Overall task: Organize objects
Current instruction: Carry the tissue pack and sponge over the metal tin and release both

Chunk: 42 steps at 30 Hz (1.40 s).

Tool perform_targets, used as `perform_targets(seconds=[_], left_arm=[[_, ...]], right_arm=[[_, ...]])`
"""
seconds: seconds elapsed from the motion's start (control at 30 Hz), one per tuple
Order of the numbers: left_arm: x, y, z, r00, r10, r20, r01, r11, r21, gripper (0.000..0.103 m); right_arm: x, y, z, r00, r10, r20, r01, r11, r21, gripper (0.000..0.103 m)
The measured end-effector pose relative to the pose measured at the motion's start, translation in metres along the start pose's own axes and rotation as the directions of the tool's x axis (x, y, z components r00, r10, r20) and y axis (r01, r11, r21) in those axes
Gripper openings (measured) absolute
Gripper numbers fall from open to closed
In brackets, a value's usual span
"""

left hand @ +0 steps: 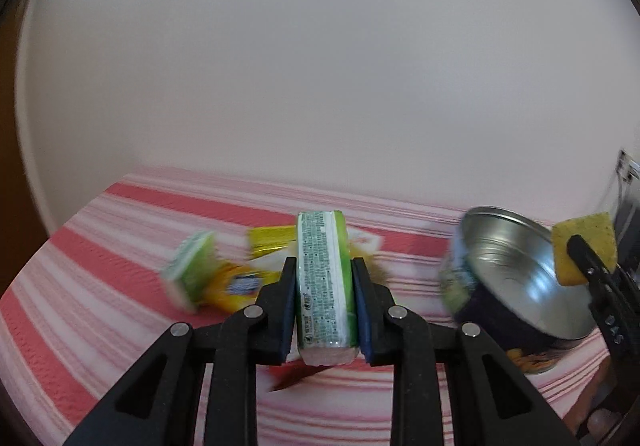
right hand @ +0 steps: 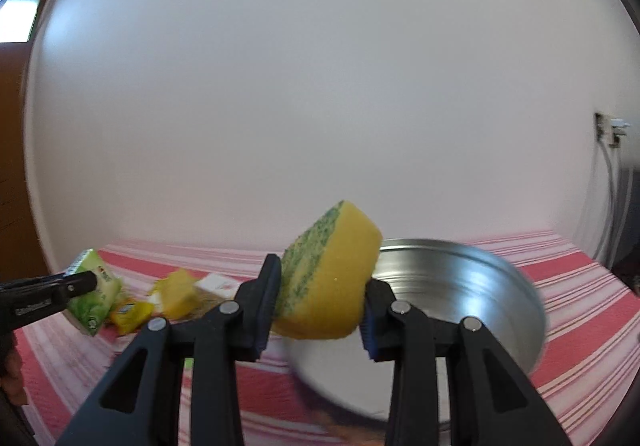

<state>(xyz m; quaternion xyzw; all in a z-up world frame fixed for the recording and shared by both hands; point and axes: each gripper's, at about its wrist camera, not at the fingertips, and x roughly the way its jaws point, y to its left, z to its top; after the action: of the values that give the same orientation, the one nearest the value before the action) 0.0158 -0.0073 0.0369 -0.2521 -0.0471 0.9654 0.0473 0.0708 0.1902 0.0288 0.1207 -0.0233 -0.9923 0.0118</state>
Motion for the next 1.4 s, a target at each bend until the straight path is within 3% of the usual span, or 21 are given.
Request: perform_targets(seconds=[0.3,0.57,0.67,0.9,1.17,1.23,1.27,1.3,1.33,1.37,1.4], left_arm=[[0.029,-0.094,0.003,0.991,-0.134,0.001,0.133,0.984,0.118,0.027],[0.066,-0.160,-0.010,0.973,-0.217,-0.082,0.227,0.962,0.152,0.027],[0.079,-0.170,-0.018,0.968,-0.223,-0.118,0.239,0.959,0.149,0.027],[0.100,-0.176,-0.033,0.964,-0.193,-0.185,0.225,0.959,0.171,0.027],[0.100,-0.172,-0.038,0.971,-0.171,-0.168,0.204,0.957,0.206,0.028],[0.099,-0.176,-0.037,0.976,-0.161,-0.150,0.191,0.956,0.220,0.031],[0.097,-0.176,-0.036,0.977,-0.155,-0.145,0.185,0.956,0.225,0.034],[0.094,-0.176,-0.035,0.979,-0.152,-0.135,0.180,0.956,0.232,0.046],[0.091,-0.176,-0.035,0.984,-0.131,-0.119,0.157,0.959,0.237,0.062],[0.084,-0.172,-0.034,0.991,-0.097,-0.087,0.116,0.964,0.240,0.072],[0.079,-0.168,-0.033,0.995,-0.079,-0.054,0.090,0.968,0.234,0.088]], right_arm=[[0.012,-0.071,0.001,0.984,-0.175,-0.012,0.175,0.984,-0.027,0.036],[0.032,-0.110,-0.005,0.971,-0.225,-0.078,0.218,0.972,-0.087,0.036],[0.042,-0.116,-0.010,0.965,-0.237,-0.117,0.222,0.967,-0.127,0.036],[0.048,-0.126,-0.011,0.963,-0.197,-0.182,0.183,0.979,-0.091,0.036],[0.054,-0.129,-0.007,0.963,-0.193,-0.186,0.177,0.979,-0.098,0.037],[0.053,-0.124,-0.009,0.965,-0.183,-0.188,0.169,0.982,-0.089,0.038],[0.052,-0.122,-0.009,0.966,-0.183,-0.182,0.170,0.982,-0.086,0.044],[0.051,-0.123,-0.009,0.968,-0.185,-0.171,0.173,0.981,-0.083,0.053],[0.047,-0.121,-0.008,0.972,-0.186,-0.147,0.176,0.981,-0.076,0.074],[0.041,-0.120,-0.007,0.976,-0.187,-0.111,0.180,0.981,-0.070,0.081],[0.035,-0.119,-0.006,0.976,-0.207,-0.066,0.203,0.977,-0.066,0.082]])
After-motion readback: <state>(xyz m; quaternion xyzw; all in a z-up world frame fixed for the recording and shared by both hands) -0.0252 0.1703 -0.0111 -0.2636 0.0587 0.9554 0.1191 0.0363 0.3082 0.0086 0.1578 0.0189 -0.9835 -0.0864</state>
